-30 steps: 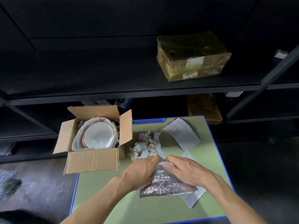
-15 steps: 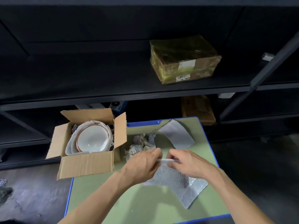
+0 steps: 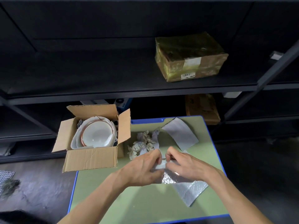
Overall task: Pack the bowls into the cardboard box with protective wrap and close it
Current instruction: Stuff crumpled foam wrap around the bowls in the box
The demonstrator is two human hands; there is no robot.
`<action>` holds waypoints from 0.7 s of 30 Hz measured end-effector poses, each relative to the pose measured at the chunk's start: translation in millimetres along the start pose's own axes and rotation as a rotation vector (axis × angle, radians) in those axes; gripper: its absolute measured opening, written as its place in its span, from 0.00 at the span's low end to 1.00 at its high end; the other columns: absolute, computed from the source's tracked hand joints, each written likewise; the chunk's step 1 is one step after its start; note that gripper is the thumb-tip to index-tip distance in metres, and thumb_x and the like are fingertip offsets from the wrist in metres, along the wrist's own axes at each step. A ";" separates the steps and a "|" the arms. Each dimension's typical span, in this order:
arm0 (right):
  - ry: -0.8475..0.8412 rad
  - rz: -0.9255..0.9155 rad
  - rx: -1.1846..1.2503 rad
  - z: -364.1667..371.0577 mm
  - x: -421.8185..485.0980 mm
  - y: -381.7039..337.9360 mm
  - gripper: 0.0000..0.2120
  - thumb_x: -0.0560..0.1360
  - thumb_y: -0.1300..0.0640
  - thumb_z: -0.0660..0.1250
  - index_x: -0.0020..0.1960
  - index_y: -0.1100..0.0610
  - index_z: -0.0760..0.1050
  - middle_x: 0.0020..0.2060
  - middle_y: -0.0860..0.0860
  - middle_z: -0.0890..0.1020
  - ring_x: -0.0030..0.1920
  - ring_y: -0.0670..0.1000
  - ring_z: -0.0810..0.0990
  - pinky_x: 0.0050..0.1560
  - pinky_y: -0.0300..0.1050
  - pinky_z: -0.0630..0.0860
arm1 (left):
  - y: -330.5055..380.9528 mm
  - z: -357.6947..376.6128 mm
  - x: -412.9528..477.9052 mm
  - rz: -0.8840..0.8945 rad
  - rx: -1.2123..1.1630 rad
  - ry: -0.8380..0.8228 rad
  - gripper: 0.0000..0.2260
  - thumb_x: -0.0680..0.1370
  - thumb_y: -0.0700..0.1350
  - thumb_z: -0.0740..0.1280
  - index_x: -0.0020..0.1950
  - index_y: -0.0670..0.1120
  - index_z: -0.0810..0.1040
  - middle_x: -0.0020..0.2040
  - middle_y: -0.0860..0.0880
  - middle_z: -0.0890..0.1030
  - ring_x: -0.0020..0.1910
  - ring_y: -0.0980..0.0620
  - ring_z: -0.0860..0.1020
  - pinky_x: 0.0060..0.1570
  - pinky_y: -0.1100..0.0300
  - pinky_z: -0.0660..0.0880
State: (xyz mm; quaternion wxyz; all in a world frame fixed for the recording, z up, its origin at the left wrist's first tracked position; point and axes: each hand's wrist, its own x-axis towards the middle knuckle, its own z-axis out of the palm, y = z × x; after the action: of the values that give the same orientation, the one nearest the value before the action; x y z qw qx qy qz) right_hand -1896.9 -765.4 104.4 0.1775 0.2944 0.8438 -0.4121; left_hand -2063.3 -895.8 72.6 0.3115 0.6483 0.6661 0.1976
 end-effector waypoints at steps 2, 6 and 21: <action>0.030 -0.031 0.006 -2.7 1.8 -0.2 0.06 0.75 0.48 0.61 0.50 0.42 0.64 0.45 0.46 0.79 0.48 0.50 0.77 0.54 0.56 0.76 | -2.5 -2.3 -3.1 0.015 -0.036 0.053 0.07 0.78 0.47 0.63 0.48 0.49 0.64 0.41 0.53 0.70 0.39 0.56 0.67 0.40 0.60 0.66; 0.061 -0.077 -0.041 -5.6 7.3 -6.5 0.13 0.74 0.50 0.65 0.57 0.38 0.70 0.50 0.40 0.79 0.53 0.43 0.77 0.52 0.45 0.77 | -11.1 -6.4 -9.7 -0.025 -0.017 0.122 0.08 0.78 0.45 0.62 0.52 0.49 0.63 0.41 0.53 0.71 0.39 0.50 0.67 0.42 0.53 0.69; -0.008 -0.161 -0.176 4.7 12.3 -32.4 0.11 0.75 0.49 0.63 0.48 0.46 0.60 0.40 0.44 0.74 0.43 0.50 0.72 0.40 0.44 0.69 | -6.7 -14.3 -19.4 -0.251 -0.285 0.003 0.15 0.76 0.58 0.67 0.46 0.52 0.64 0.37 0.50 0.73 0.35 0.50 0.67 0.36 0.54 0.65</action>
State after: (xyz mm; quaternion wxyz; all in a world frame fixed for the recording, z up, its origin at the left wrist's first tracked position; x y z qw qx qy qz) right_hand -1926.9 -780.6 114.1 0.1725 0.2071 0.8969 -0.3507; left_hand -2078.5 -913.5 81.6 0.4215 0.5090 0.7075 0.2505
